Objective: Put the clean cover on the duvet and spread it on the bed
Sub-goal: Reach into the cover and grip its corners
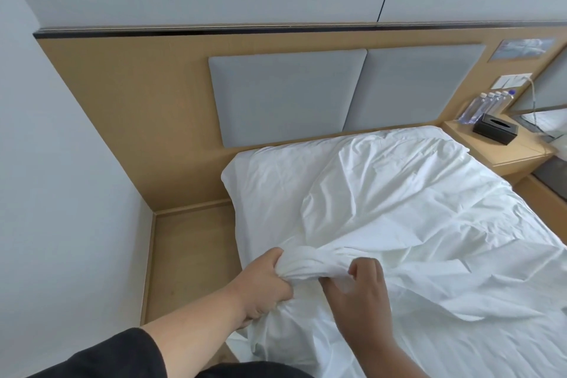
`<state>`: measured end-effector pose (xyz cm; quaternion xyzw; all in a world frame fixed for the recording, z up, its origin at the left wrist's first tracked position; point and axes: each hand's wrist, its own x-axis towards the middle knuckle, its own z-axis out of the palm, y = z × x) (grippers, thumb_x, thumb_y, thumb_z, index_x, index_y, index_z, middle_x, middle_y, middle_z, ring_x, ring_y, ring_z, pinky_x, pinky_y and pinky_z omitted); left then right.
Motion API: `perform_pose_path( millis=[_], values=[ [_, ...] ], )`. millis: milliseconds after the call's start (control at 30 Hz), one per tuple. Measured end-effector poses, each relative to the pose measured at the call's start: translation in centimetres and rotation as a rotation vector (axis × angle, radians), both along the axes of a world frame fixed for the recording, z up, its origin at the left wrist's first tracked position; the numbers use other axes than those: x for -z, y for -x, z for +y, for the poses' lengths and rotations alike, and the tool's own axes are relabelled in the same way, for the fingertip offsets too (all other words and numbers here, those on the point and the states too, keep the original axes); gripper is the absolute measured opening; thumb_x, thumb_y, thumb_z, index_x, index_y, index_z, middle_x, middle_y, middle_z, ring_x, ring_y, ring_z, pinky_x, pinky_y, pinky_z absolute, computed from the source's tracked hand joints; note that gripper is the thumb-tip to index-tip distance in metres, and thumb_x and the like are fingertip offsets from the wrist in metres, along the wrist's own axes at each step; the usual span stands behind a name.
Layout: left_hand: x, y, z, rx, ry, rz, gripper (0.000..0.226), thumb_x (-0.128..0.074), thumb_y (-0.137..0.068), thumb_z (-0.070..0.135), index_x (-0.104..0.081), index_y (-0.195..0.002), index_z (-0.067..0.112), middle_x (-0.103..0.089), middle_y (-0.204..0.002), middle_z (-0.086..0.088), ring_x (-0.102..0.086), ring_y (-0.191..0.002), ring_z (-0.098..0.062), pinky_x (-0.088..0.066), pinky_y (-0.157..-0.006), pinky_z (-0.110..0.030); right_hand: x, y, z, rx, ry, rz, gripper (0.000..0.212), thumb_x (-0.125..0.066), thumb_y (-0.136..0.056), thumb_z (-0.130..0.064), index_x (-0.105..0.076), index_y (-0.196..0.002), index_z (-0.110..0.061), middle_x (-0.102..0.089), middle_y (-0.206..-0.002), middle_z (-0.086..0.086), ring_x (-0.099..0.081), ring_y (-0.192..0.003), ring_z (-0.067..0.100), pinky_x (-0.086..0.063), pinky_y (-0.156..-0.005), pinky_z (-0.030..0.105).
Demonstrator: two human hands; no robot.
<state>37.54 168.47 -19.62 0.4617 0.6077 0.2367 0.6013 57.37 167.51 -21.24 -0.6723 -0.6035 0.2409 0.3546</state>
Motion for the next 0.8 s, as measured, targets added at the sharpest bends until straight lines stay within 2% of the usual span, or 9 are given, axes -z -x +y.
perform_pose_path(
  millis=[67, 133, 200, 233, 300, 433, 533, 667, 800],
  values=[
    [0.2, -0.5, 0.4, -0.025, 0.023, 0.014, 0.04, -0.06, -0.063, 0.015, -0.061, -0.101, 0.028, -0.064, -0.092, -0.003, -0.061, -0.077, -0.015, -0.048, -0.059, -0.019, 0.0, -1.0, -1.0, -0.043, 0.095, 0.036, 0.042, -0.078, -0.075, -0.051, -0.043, -0.068, -0.028, -0.051, -0.068, -0.011, -0.051, -0.071, 0.006, -0.036, -0.06, 0.024],
    [0.2, -0.8, 0.8, -0.028, 0.053, 0.03, 0.037, -0.059, -0.064, 0.016, -0.059, -0.1, 0.026, -0.063, -0.09, -0.002, -0.059, -0.074, -0.015, -0.046, -0.056, -0.021, -0.6, -0.8, -1.3, -0.217, 0.335, 0.113, 0.058, -0.057, -0.077, -0.076, -0.052, -0.067, -0.019, -0.055, -0.066, -0.009, -0.052, -0.065, 0.006, -0.04, -0.06, 0.026],
    [0.2, -1.0, 1.2, -0.002, 0.085, 0.026, 0.042, -0.062, -0.063, 0.022, -0.057, -0.104, 0.029, -0.067, -0.095, -0.002, -0.065, -0.079, -0.016, -0.05, -0.057, -0.02, -1.3, 0.0, -1.0, -0.337, 0.579, 0.267, 0.066, -0.045, -0.084, -0.08, -0.065, -0.087, -0.018, -0.068, -0.086, -0.004, -0.063, -0.081, 0.008, -0.048, -0.075, 0.027],
    [0.3, -1.1, 1.4, 0.022, 0.106, 0.022, 0.046, -0.064, -0.061, 0.026, -0.056, -0.107, 0.031, -0.068, -0.099, -0.002, -0.069, -0.083, -0.017, -0.053, -0.058, -0.021, -1.3, 0.5, -0.6, -0.327, 0.657, 0.379, 0.059, -0.045, -0.089, -0.076, -0.069, -0.098, -0.023, -0.072, -0.098, -0.01, -0.066, -0.093, 0.003, -0.05, -0.079, 0.022],
    [0.4, -1.3, 1.7, 0.096, 0.145, 0.035, 0.052, -0.066, -0.061, 0.035, -0.052, -0.111, 0.033, -0.068, -0.104, -0.001, -0.071, -0.09, -0.018, -0.056, -0.062, -0.023, -1.3, 1.4, 0.6, -0.241, 0.75, 0.555, 0.046, -0.051, -0.092, -0.069, -0.07, -0.104, -0.03, -0.075, -0.1, -0.019, -0.069, -0.093, -0.006, -0.05, -0.078, 0.019],
    [1.0, -1.1, 2.5, 0.29, 0.125, 0.128, 0.065, -0.061, -0.074, 0.038, -0.033, -0.133, 0.036, -0.063, -0.107, 0.008, -0.064, -0.092, -0.005, -0.047, -0.06, -0.012, -0.6, 3.4, 3.5, -0.062, 0.834, 0.665, 0.062, -0.08, -0.069, -0.065, -0.076, -0.105, -0.014, -0.079, -0.096, 0.005, -0.077, -0.09, 0.02, -0.061, -0.086, 0.04],
    [1.6, -0.8, 3.5, 0.445, 0.103, 0.146, 0.083, -0.061, -0.08, 0.044, -0.016, -0.149, 0.044, -0.058, -0.121, 0.016, -0.06, -0.104, -0.001, -0.046, -0.077, -0.016, 0.4, 3.9, 5.0, 0.082, 0.832, 0.809, 0.044, -0.089, -0.066, -0.04, -0.077, -0.095, -0.009, -0.078, -0.089, 0.013, -0.077, -0.083, 0.028, -0.062, -0.065, 0.036],
    [2.8, -0.1, 6.1, 0.75, 0.076, 0.061, 0.076, -0.064, -0.083, 0.051, -0.025, -0.148, 0.05, -0.054, -0.129, 0.026, -0.055, -0.114, 0.004, -0.044, -0.101, -0.023, 1.7, 2.3, 6.8, 0.197, 0.843, 0.943, 0.034, -0.084, -0.074, -0.018, -0.074, -0.097, 0.005, -0.073, -0.092, 0.027, -0.074, -0.085, 0.042, -0.06, -0.067, 0.042],
    [5.0, 0.8, 9.4, 0.885, 0.105, -0.086, 0.062, -0.062, -0.086, 0.042, -0.037, -0.137, 0.067, -0.051, -0.134, 0.027, -0.055, -0.118, 0.0, -0.042, -0.109, -0.03, 3.0, 1.6, 8.6, 0.222, 0.75, 0.93, 0.025, -0.072, -0.071, -0.002, -0.074, -0.096, -0.001, -0.07, -0.091, 0.026, -0.071, -0.085, 0.043, -0.058, -0.073, 0.046]
  ],
)
